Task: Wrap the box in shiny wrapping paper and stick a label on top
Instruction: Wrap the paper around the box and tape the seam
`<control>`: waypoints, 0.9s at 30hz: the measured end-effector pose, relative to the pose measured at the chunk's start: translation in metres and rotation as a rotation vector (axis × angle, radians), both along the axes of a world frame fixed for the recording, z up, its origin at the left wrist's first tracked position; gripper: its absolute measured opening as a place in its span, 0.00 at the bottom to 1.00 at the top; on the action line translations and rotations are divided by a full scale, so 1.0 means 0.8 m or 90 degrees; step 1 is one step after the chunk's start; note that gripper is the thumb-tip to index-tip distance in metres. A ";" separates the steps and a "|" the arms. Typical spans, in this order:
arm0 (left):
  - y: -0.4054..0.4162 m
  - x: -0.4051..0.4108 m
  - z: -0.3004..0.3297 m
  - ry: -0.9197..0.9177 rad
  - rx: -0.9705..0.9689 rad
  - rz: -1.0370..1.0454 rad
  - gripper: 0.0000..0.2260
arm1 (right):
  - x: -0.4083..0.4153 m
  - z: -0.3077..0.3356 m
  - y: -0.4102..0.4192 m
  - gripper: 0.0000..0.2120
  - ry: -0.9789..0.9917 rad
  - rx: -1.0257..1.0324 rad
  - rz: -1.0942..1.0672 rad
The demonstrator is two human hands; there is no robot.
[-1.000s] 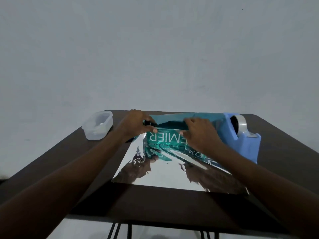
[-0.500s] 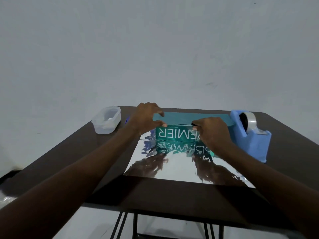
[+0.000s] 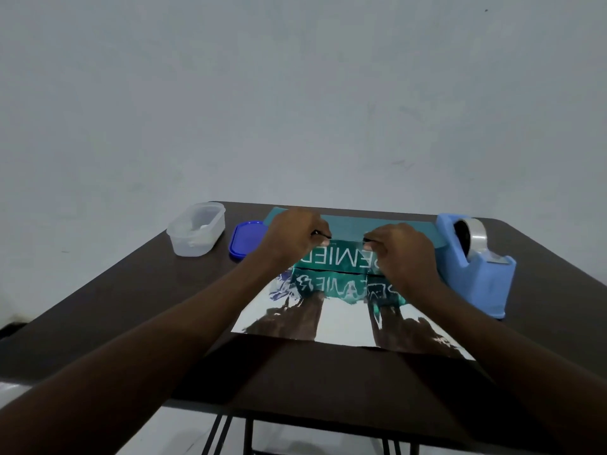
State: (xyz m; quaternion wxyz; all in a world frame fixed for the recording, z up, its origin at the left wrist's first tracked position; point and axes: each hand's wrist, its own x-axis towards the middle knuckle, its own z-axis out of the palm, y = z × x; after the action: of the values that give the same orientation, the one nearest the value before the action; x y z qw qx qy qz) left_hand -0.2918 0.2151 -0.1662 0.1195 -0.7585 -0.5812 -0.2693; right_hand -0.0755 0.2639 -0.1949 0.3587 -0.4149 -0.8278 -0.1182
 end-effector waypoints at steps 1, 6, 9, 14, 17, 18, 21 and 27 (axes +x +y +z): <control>0.001 -0.001 -0.002 -0.008 0.003 -0.004 0.06 | 0.000 -0.002 0.001 0.07 -0.006 0.007 -0.006; 0.000 -0.001 -0.012 0.001 0.050 -0.006 0.06 | 0.001 -0.010 -0.001 0.06 -0.038 0.054 -0.018; -0.001 0.000 -0.015 0.031 0.083 -0.003 0.08 | 0.001 -0.009 -0.001 0.03 -0.018 0.071 -0.009; -0.002 -0.002 -0.022 0.101 0.129 -0.019 0.08 | 0.002 -0.012 -0.003 0.01 0.000 0.085 0.006; -0.001 -0.001 -0.025 0.119 0.150 -0.014 0.06 | 0.002 -0.011 0.000 0.01 0.002 0.086 0.009; 0.000 -0.001 -0.026 0.123 0.161 -0.014 0.05 | 0.002 -0.010 0.001 0.01 0.004 0.087 0.006; -0.001 0.000 -0.029 0.129 0.182 -0.019 0.03 | -0.001 -0.009 0.000 0.04 -0.013 0.105 -0.007; 0.005 -0.003 -0.035 0.177 0.210 -0.011 0.04 | -0.004 -0.006 0.001 0.11 -0.057 0.160 -0.008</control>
State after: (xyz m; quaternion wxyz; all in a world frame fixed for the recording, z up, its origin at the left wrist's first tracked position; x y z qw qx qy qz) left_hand -0.2944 0.2191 -0.1940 0.3187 -0.7635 -0.5006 -0.2547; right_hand -0.0789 0.2649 -0.2000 0.3699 -0.3659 -0.8191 -0.2415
